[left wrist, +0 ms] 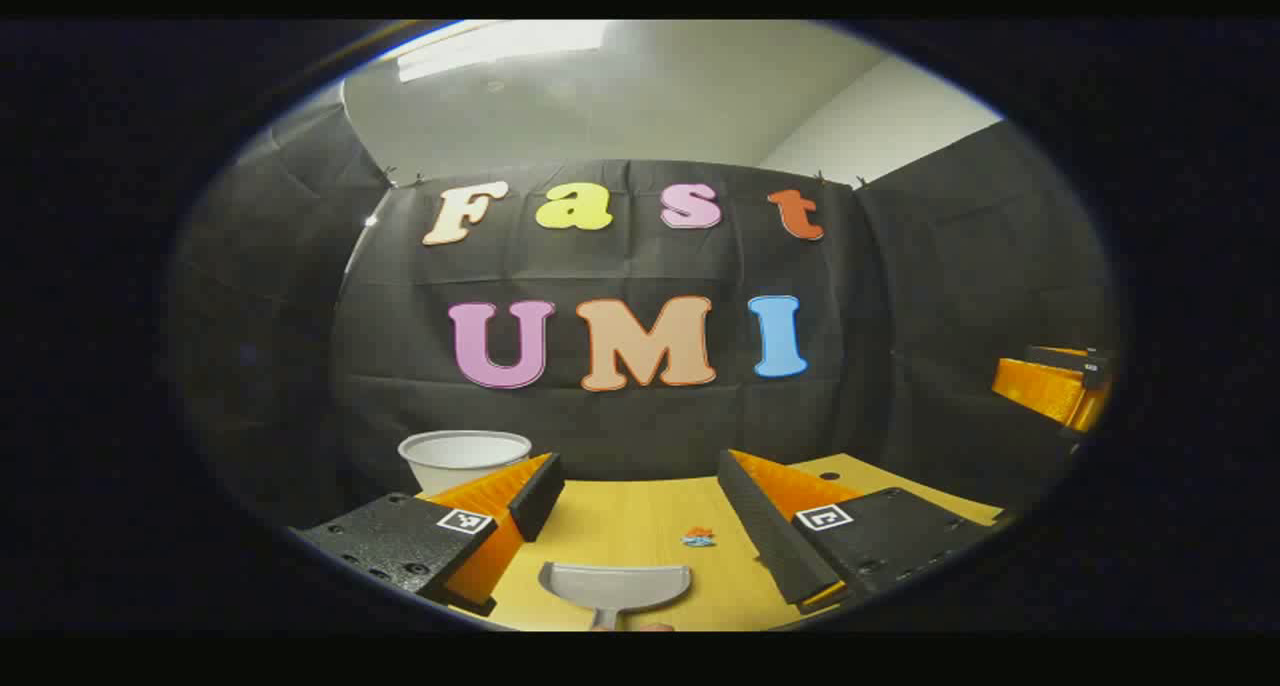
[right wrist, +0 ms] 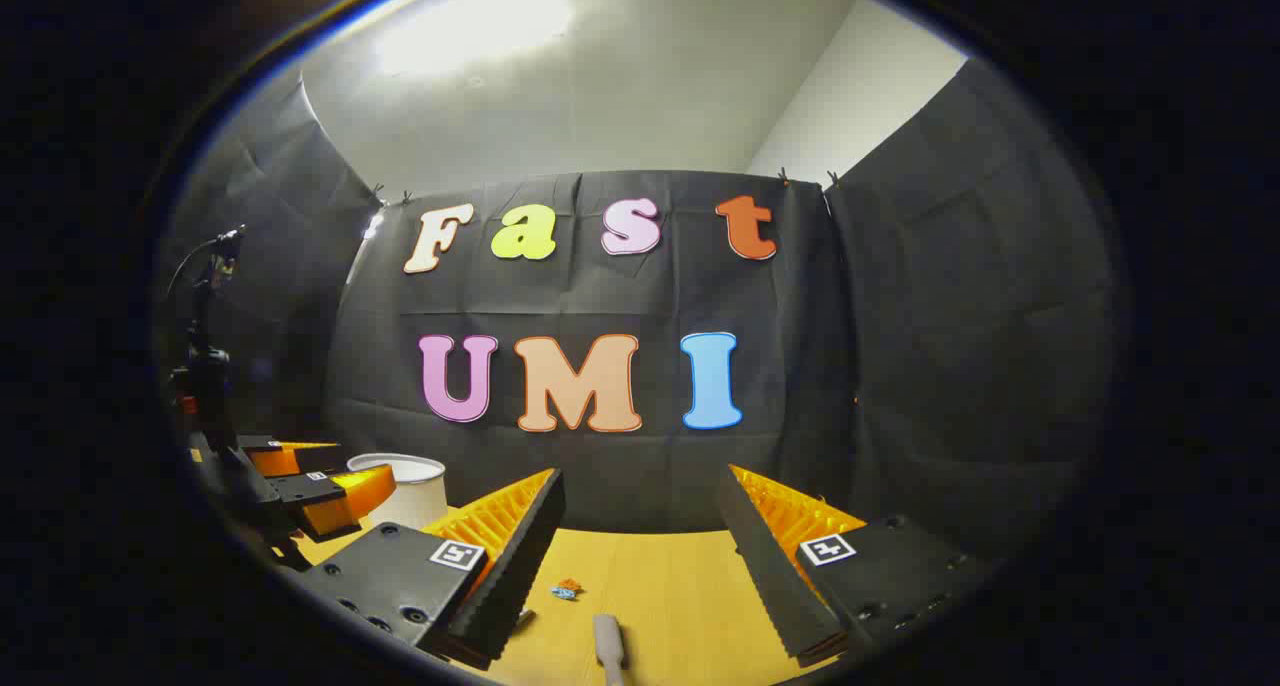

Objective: Pick up the small broom and dustpan from the desktop, sweep the trash into the dustpan with the broom, and then empty the trash into the garbage bin.

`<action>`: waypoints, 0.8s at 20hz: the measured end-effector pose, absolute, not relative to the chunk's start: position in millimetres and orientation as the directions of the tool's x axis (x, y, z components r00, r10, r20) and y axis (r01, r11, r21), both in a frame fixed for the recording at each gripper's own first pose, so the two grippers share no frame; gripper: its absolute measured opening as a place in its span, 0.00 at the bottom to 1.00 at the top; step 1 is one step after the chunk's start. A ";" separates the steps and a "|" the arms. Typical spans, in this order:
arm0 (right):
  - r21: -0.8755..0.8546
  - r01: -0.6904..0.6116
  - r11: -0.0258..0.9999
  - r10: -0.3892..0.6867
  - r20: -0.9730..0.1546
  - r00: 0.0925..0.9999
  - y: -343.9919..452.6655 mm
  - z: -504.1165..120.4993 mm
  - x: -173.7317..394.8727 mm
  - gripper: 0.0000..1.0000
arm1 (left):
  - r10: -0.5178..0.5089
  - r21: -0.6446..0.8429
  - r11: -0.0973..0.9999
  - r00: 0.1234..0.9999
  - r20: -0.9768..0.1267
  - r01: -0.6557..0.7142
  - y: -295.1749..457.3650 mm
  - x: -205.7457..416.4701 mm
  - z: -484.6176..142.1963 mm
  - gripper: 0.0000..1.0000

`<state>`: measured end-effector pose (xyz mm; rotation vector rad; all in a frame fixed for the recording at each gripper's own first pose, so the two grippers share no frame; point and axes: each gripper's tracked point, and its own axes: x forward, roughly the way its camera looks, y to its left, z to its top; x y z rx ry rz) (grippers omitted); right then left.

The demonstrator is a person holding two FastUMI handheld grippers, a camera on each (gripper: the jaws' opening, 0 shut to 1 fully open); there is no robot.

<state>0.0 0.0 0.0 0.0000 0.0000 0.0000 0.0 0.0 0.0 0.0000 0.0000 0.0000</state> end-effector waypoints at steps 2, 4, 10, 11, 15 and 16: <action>-0.006 -0.010 1.000 0.010 -0.002 1.000 0.8 -0.1 -0.3 0.98 | -0.004 -0.009 1.000 1.000 -0.001 0.004 -6.2 2.2 2.4 0.94; -0.008 -0.009 1.000 0.009 -0.012 1.000 -2.8 -1.9 -1.8 0.98 | -0.011 -0.013 1.000 1.000 0.001 0.011 -12.3 2.0 4.1 0.94; 0.005 -0.002 1.000 0.002 -0.032 0.999 -8.7 -8.9 -4.5 0.98 | -0.025 0.008 1.000 1.000 0.010 0.025 -23.1 -0.9 7.2 0.94; 0.003 0.004 1.000 -0.004 -0.038 0.999 -10.8 -10.5 -3.8 0.98 | -0.026 0.005 1.000 1.000 0.010 0.026 -24.4 0.0 8.2 0.94; 0.007 0.017 1.000 -0.017 -0.043 0.999 -14.5 -10.2 -3.0 0.98 | -0.037 0.000 0.999 0.999 0.007 0.037 -31.7 2.2 10.8 0.94; 0.010 0.019 1.000 -0.018 -0.042 0.999 -15.8 -10.0 -2.4 0.98 | -0.036 -0.001 0.999 0.999 0.010 0.037 -32.0 3.2 11.0 0.94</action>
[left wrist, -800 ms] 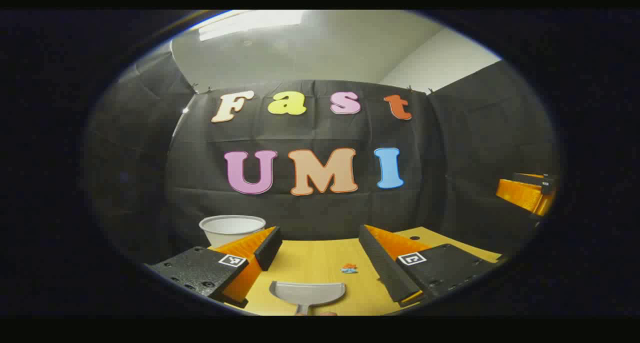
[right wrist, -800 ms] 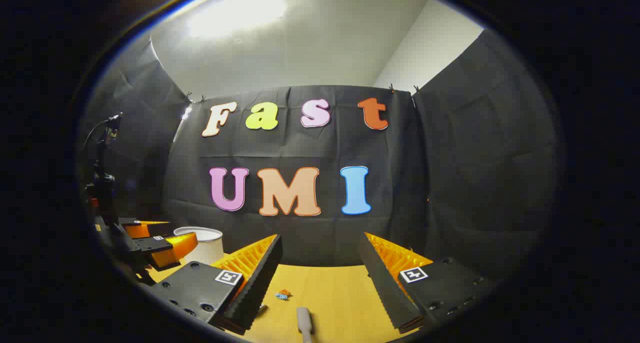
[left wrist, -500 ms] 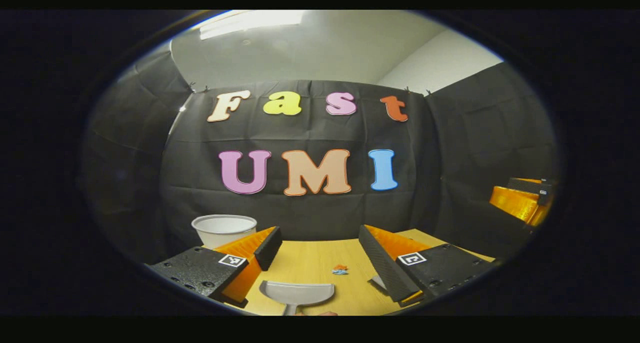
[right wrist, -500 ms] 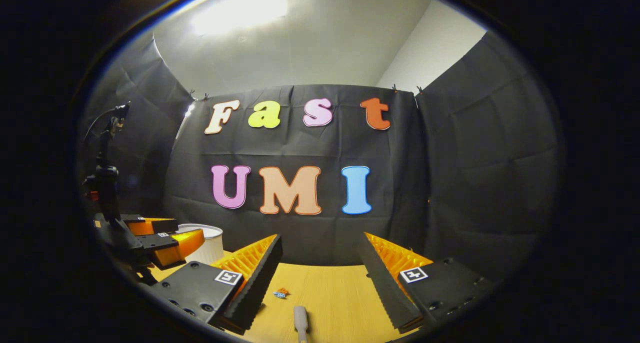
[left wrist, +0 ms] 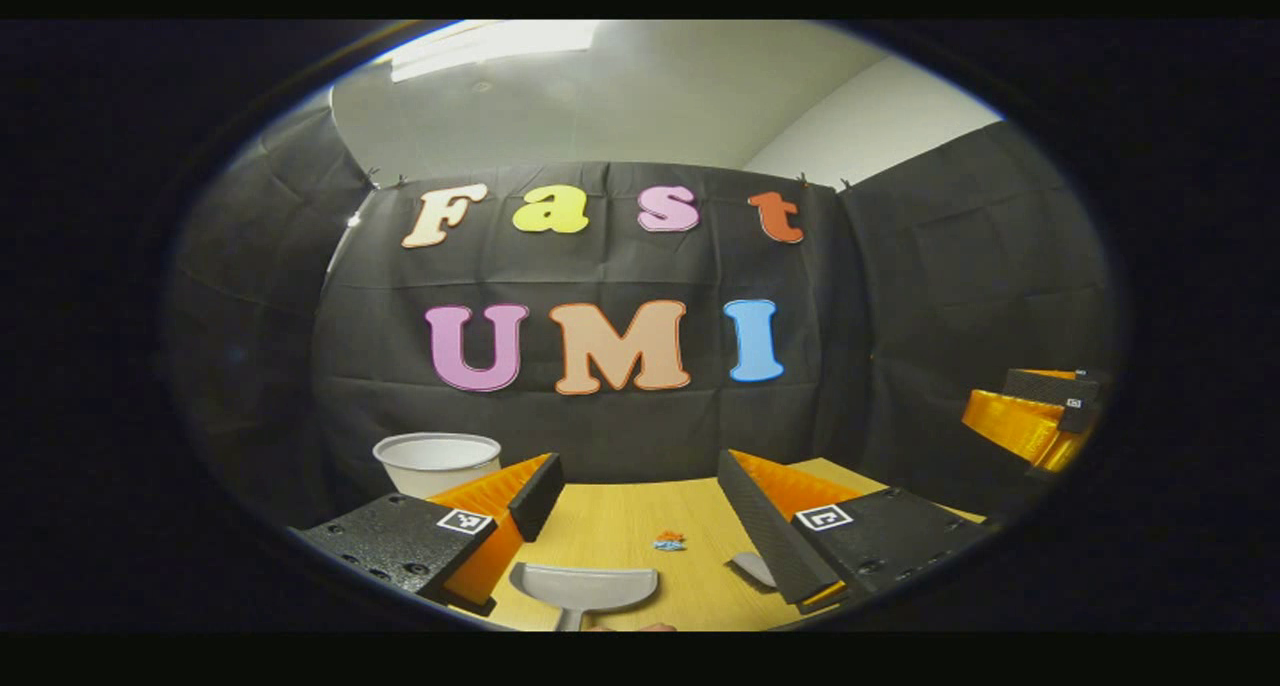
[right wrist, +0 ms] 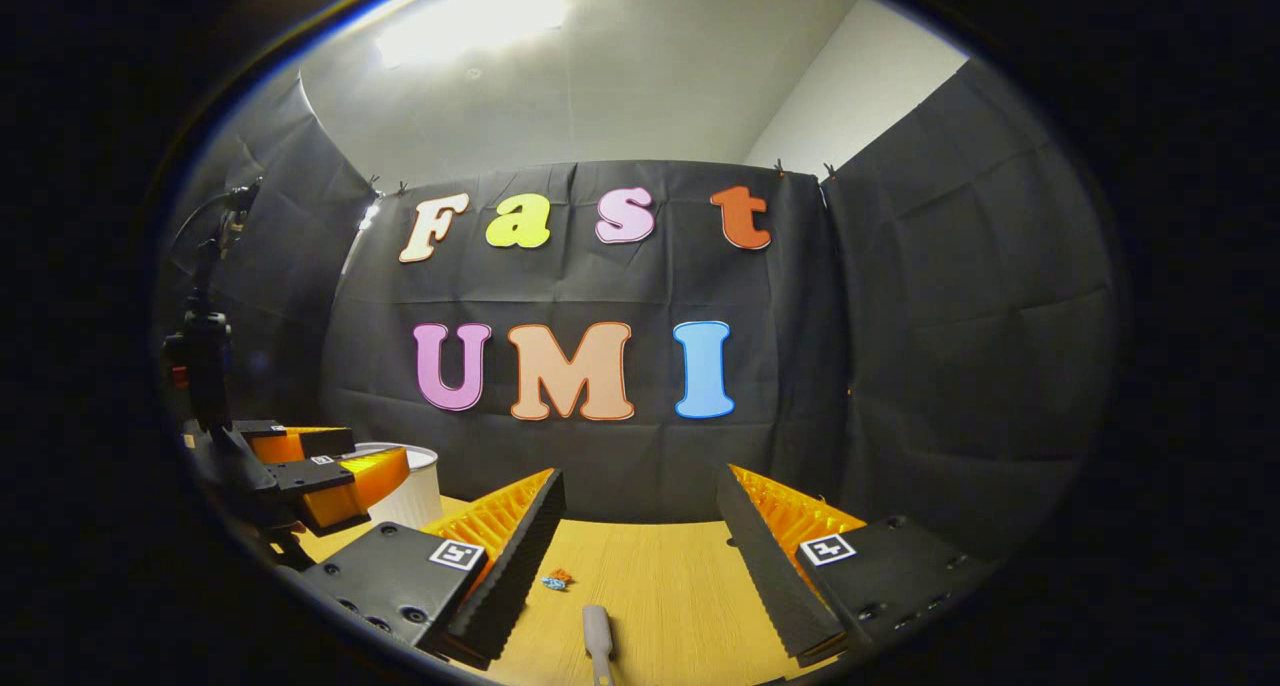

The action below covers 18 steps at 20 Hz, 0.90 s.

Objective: Pick up the small broom and dustpan from the desktop, sweep the trash into the dustpan with the broom, and then empty the trash into the garbage bin.

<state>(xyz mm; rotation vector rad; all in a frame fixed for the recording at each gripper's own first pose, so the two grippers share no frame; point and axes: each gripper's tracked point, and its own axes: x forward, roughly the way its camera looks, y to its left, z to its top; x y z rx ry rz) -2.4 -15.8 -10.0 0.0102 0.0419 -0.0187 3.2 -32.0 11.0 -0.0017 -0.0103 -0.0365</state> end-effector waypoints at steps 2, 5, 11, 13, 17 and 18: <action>0.015 0.025 1.000 -0.024 -0.045 0.999 -19.6 -11.9 -2.8 0.98 | -0.036 -0.001 0.999 0.999 0.012 0.036 -33.1 3.5 12.0 0.94; 0.028 0.026 0.999 -0.024 -0.057 0.998 -24.0 -16.8 -1.7 0.98 | -0.029 0.009 1.000 1.000 0.011 0.029 -33.7 1.8 10.8 0.94; 0.040 -0.002 0.999 0.005 -0.058 0.998 -25.4 -19.9 1.1 0.98 | 0.007 0.021 1.000 1.000 0.016 -0.008 -30.3 -3.7 11.4 0.94; 0.044 -0.020 0.999 0.023 -0.063 0.998 -25.2 -22.6 3.0 0.98 | 0.026 0.024 0.999 1.000 0.016 -0.027 -27.5 -5.3 11.6 0.94; 0.035 -0.053 0.998 0.056 -0.080 0.995 -25.5 -31.1 7.1 0.98 | 0.075 0.042 0.996 0.997 0.014 -0.075 -20.6 -9.6 11.9 0.94; 0.025 -0.061 0.998 0.063 -0.085 0.994 -25.6 -33.2 8.6 0.98 | 0.085 0.049 0.995 0.996 0.009 -0.085 -19.8 -9.6 9.6 0.94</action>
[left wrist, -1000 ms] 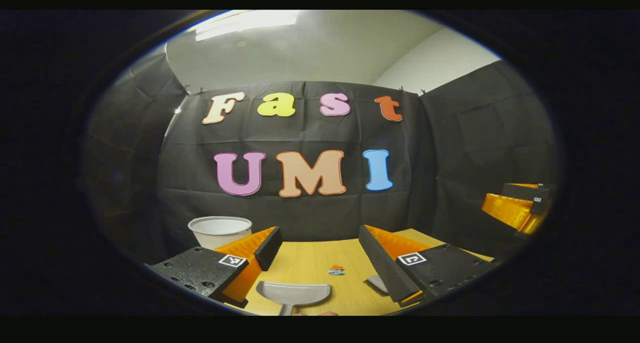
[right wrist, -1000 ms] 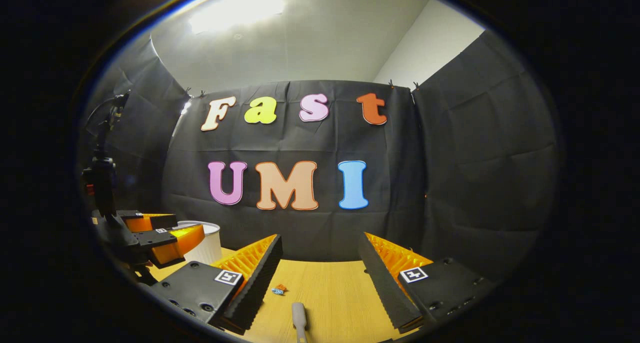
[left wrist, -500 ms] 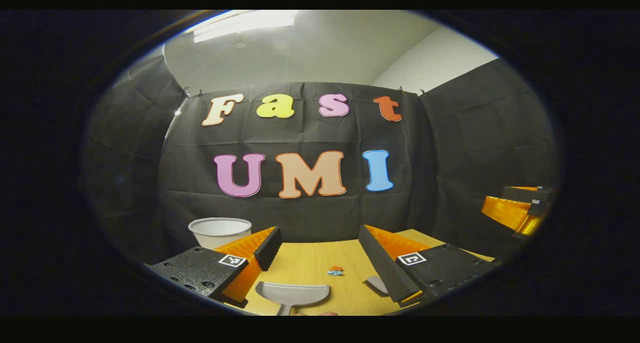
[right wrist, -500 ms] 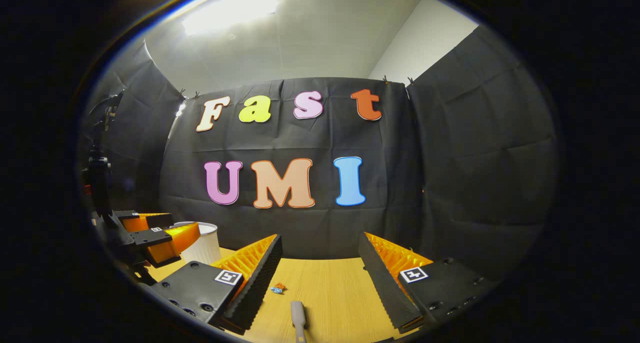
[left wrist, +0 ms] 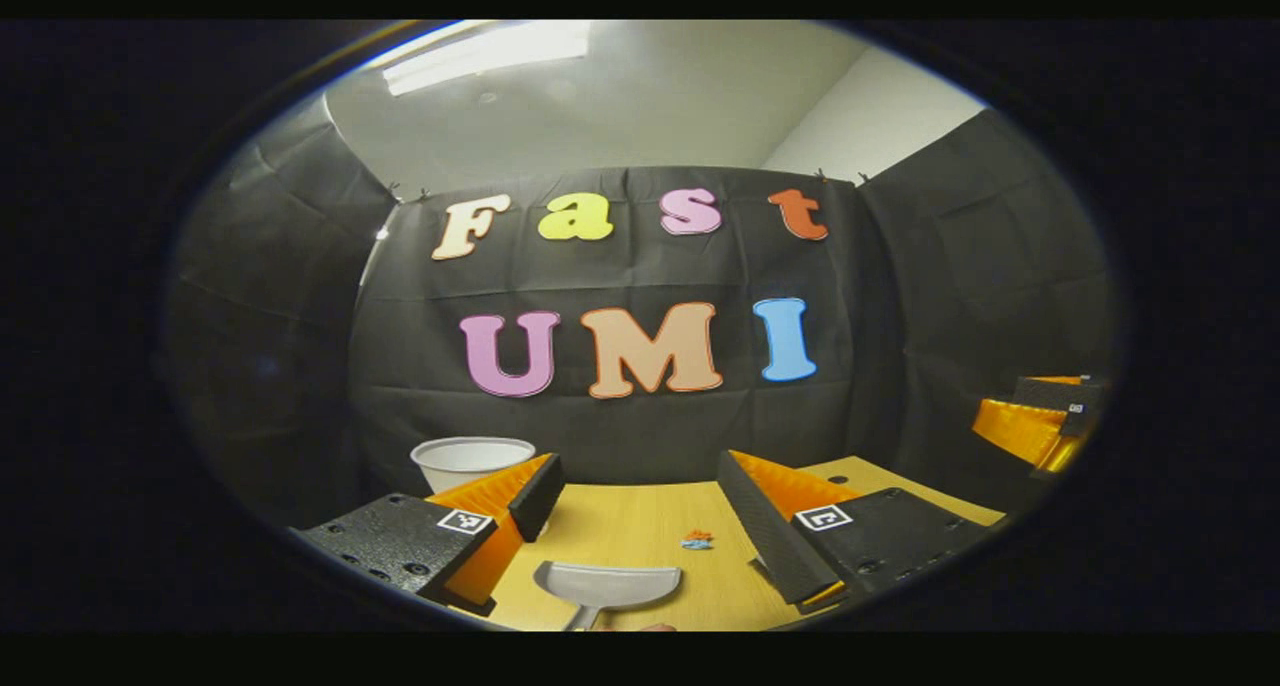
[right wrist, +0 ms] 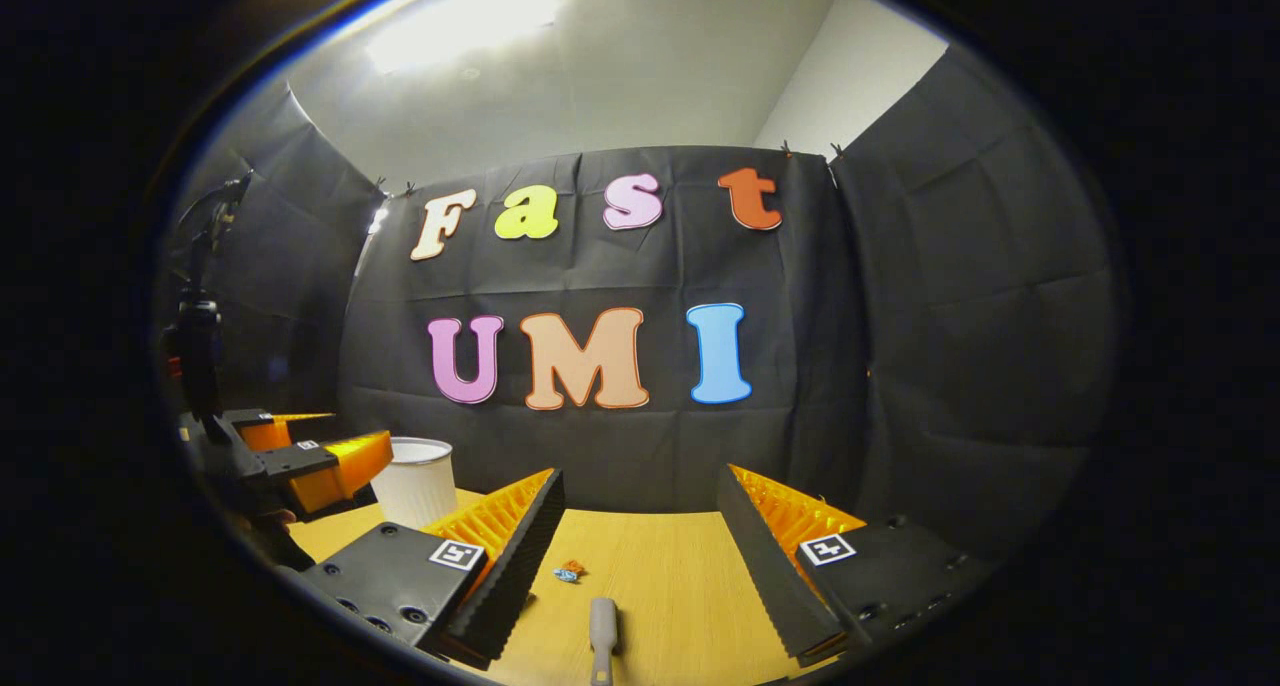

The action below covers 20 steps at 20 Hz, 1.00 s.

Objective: Pick up the small broom and dustpan from the desktop, sweep the trash into the dustpan with the broom, and then empty the trash into the garbage bin.

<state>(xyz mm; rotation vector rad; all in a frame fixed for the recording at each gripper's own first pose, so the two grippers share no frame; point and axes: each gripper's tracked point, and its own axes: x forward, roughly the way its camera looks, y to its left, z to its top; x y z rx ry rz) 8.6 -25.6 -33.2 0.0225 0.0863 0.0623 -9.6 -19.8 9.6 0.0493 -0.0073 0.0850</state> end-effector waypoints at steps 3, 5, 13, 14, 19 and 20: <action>0.017 -0.099 0.995 0.100 -0.105 0.989 -21.0 -40.7 10.7 0.98 | 0.112 0.062 0.992 0.994 -0.012 -0.111 -16.7 -10.0 2.2 0.96; 0.025 -0.128 0.991 0.130 -0.122 0.984 -16.5 -49.2 11.5 0.98 | 0.133 0.066 0.989 0.990 -0.038 -0.130 -13.4 -11.9 -6.9 0.96; 0.029 -0.211 0.977 0.210 -0.306 0.929 12.8 -117.4 25.0 0.99 | 0.103 0.073 0.994 0.964 -0.244 -0.087 1.3 -8.8 -81.7 0.92; 0.017 -0.210 0.978 0.203 -0.333 0.921 14.2 -128.0 28.3 0.99 | 0.098 0.075 0.994 0.956 -0.277 -0.080 5.3 -6.9 -95.6 0.93; -0.010 -0.221 0.975 0.188 -0.488 0.852 27.8 -192.0 34.6 0.99 | 0.059 0.069 0.997 0.879 -0.473 -0.030 17.8 -16.4 -173.6 0.93; -0.011 -0.225 0.974 0.186 -0.526 0.830 29.9 -205.9 34.2 0.98 | 0.059 0.070 0.997 0.858 -0.511 -0.027 22.3 -20.8 -188.9 0.93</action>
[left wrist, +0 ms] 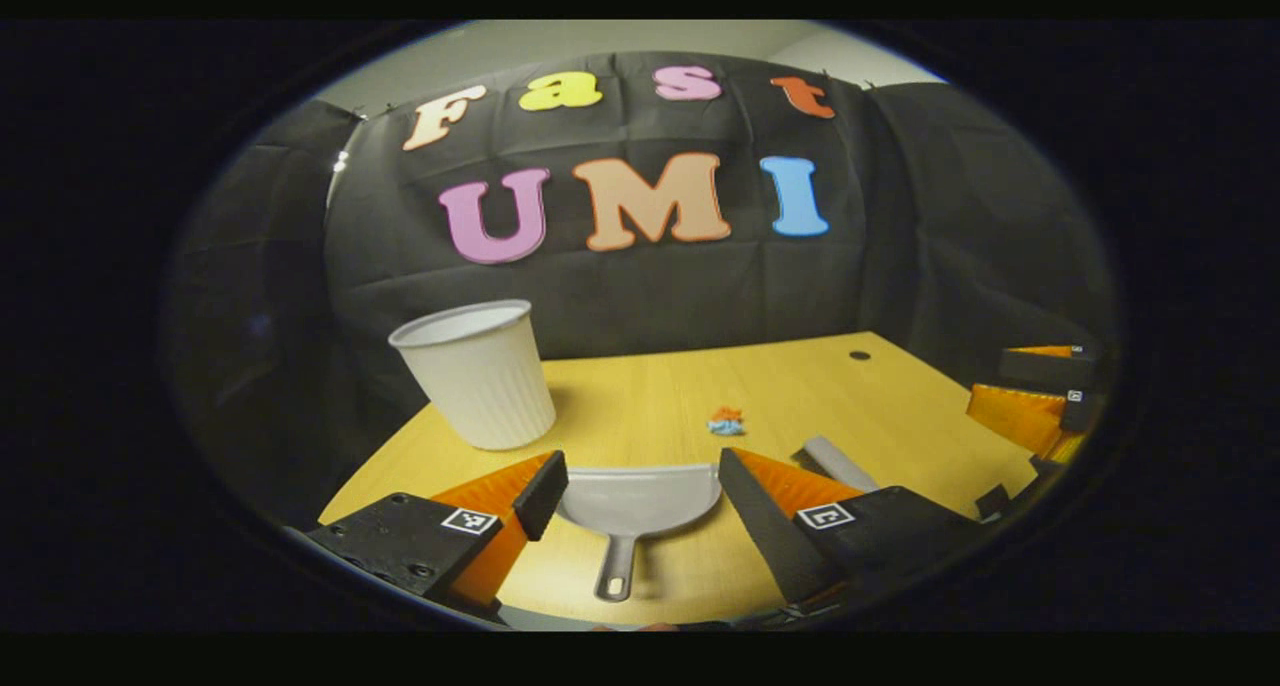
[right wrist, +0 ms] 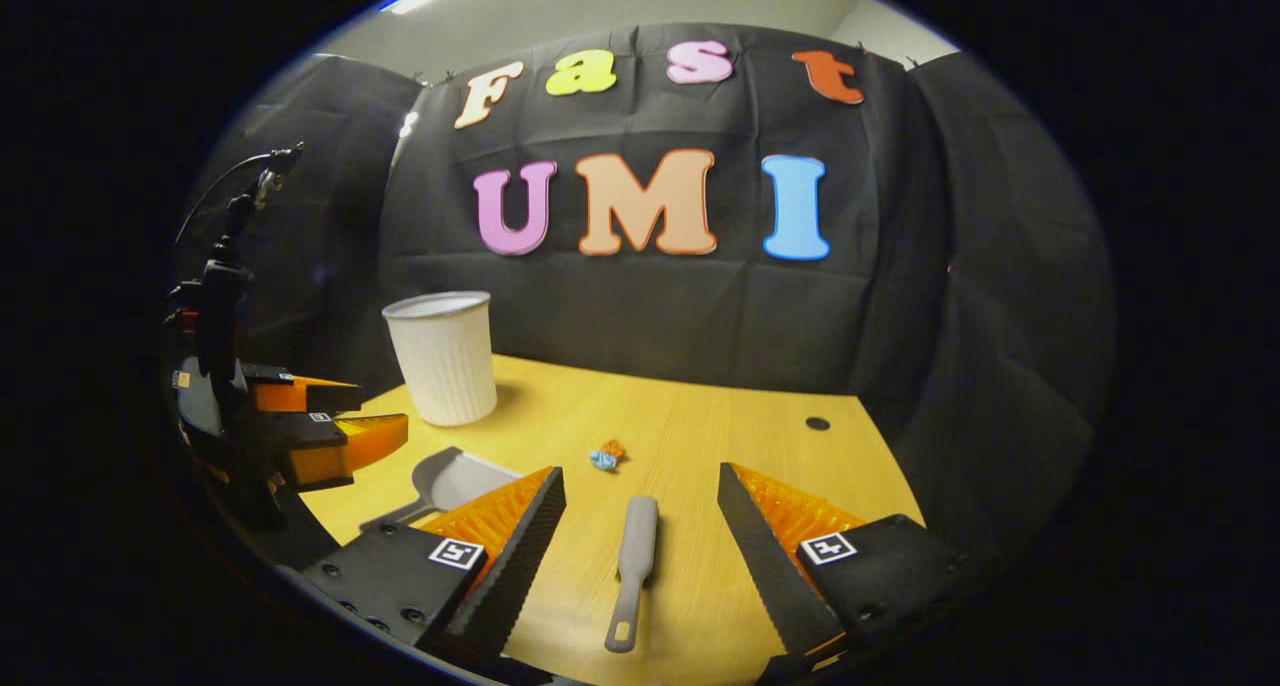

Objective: Pick up the small broom and dustpan from the desktop, sweep the trash into the dustpan with the broom, and then empty the trash into the garbage bin.

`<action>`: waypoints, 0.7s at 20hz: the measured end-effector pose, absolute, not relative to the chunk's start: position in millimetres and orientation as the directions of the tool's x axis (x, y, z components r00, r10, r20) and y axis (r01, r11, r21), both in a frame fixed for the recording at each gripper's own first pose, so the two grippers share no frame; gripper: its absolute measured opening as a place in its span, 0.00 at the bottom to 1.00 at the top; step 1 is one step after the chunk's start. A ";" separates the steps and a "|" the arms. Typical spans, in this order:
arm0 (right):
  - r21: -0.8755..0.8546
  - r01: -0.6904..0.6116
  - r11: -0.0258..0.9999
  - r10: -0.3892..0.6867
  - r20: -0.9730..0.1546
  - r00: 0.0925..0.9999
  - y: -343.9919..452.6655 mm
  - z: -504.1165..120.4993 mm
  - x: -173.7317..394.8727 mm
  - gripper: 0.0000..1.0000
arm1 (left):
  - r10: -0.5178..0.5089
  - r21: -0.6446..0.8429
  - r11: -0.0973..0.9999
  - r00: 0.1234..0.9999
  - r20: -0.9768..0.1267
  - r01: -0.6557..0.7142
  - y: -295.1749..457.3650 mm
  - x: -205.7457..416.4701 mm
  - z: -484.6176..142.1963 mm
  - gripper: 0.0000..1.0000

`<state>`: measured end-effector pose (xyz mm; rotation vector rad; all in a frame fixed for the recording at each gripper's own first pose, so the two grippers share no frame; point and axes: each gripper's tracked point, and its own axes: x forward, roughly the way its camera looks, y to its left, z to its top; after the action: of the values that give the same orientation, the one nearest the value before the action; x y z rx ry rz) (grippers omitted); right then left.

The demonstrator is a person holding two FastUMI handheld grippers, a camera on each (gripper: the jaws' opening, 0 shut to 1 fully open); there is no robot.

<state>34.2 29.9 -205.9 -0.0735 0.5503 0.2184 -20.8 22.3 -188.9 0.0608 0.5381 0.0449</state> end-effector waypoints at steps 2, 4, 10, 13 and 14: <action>-0.013 -0.234 0.972 0.180 -0.600 0.779 33.9 -234.4 33.2 0.99 | 0.054 0.070 0.997 0.813 -0.579 -0.016 27.8 -28.4 -218.1 0.93; -0.017 -0.244 0.970 0.170 -0.669 0.723 39.0 -261.2 34.9 0.99 | 0.048 0.067 0.998 0.741 -0.670 -0.004 30.1 -41.8 -250.1 0.93; -0.062 -0.241 0.969 0.075 -0.850 0.522 31.8 -339.6 22.2 1.00 | 0.017 0.020 1.000 0.569 -0.822 0.000 39.9 -68.0 -317.1 0.95; -0.087 -0.252 0.964 0.033 -0.898 0.438 28.9 -367.7 21.5 0.98 | 0.012 0.023 1.000 0.513 -0.858 0.014 45.3 -63.8 -345.4 0.95; -0.098 -0.261 0.960 0.018 -0.912 0.409 28.2 -374.0 23.2 1.00 | 0.007 0.019 1.000 0.490 -0.872 0.021 45.2 -62.0 -355.9 0.95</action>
<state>23.2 28.2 -374.0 -0.2398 1.1383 0.1783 -62.0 45.2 -355.9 0.0284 1.0583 -0.0085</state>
